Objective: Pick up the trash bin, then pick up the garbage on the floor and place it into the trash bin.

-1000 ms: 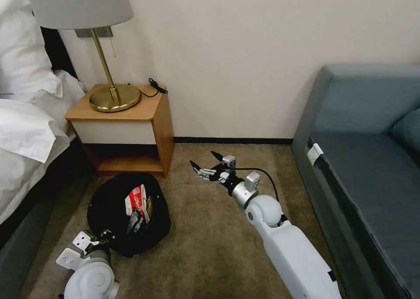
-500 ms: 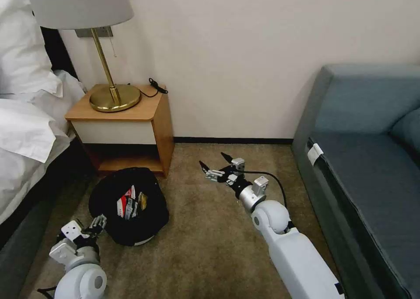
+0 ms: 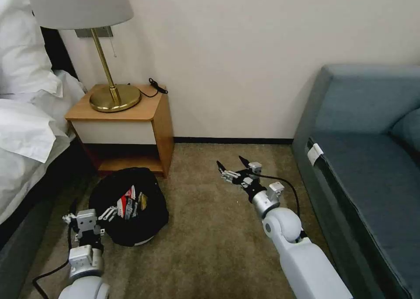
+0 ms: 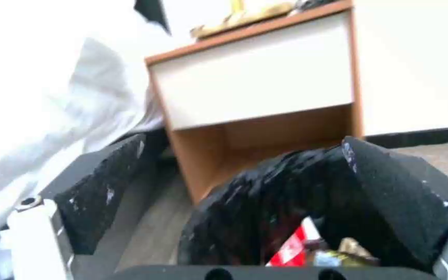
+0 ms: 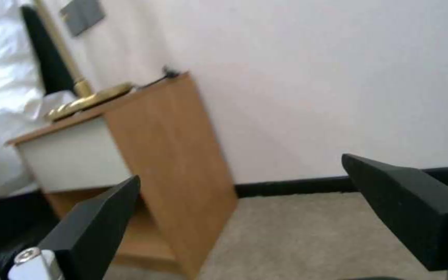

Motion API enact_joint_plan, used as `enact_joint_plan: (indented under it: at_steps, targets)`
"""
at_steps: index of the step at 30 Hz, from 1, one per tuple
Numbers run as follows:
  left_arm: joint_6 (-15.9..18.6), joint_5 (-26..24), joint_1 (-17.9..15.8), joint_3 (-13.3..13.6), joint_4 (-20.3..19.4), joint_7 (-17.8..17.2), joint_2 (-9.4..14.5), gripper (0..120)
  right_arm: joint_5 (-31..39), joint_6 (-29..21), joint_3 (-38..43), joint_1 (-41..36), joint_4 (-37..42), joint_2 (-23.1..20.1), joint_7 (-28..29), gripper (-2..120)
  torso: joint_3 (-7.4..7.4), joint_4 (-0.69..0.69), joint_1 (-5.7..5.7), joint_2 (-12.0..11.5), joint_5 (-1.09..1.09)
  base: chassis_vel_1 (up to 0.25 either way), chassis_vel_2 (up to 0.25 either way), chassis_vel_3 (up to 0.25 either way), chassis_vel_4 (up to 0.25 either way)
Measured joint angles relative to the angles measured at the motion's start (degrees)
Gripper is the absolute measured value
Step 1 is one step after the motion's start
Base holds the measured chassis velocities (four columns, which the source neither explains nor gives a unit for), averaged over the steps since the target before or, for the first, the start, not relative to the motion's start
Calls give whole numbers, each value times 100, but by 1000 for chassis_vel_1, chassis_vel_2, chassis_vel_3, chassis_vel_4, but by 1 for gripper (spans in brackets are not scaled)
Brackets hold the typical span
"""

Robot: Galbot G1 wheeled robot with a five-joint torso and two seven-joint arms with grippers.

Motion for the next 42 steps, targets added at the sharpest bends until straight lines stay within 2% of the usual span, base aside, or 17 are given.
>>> enact_joint_plan:
  at_steps: [6,11,14,19,27,42]
  targets:
    - [-231,280,213,95,-165,264,-49,100,-77,-4,312,-433,356,131,106,100,0,0,0,0,0,0,0,0,0]
    - [-461,454,397,97,-231,502,-56,100,-97,-69,611,-812,697,409,161,100,-1,0,0,0,0,0,0,0,0]
    - [-518,440,499,89,-276,544,-65,100,-92,-146,849,-1018,871,838,225,100,-1,0,0,0,0,0,0,0,0]
    - [-640,364,619,89,-263,627,-164,100,-224,-106,948,-1313,904,1258,206,100,-1,0,0,0,0,0,0,0,0]
    - [-694,350,699,89,-214,686,-193,100,-429,61,1003,-1494,789,1067,-46,100,-1,-1,0,0,0,0,0,0,0]
    - [-684,334,692,87,-208,678,-191,100,-432,65,989,-1482,771,1045,-60,100,0,0,0,0,0,0,0,0,0]
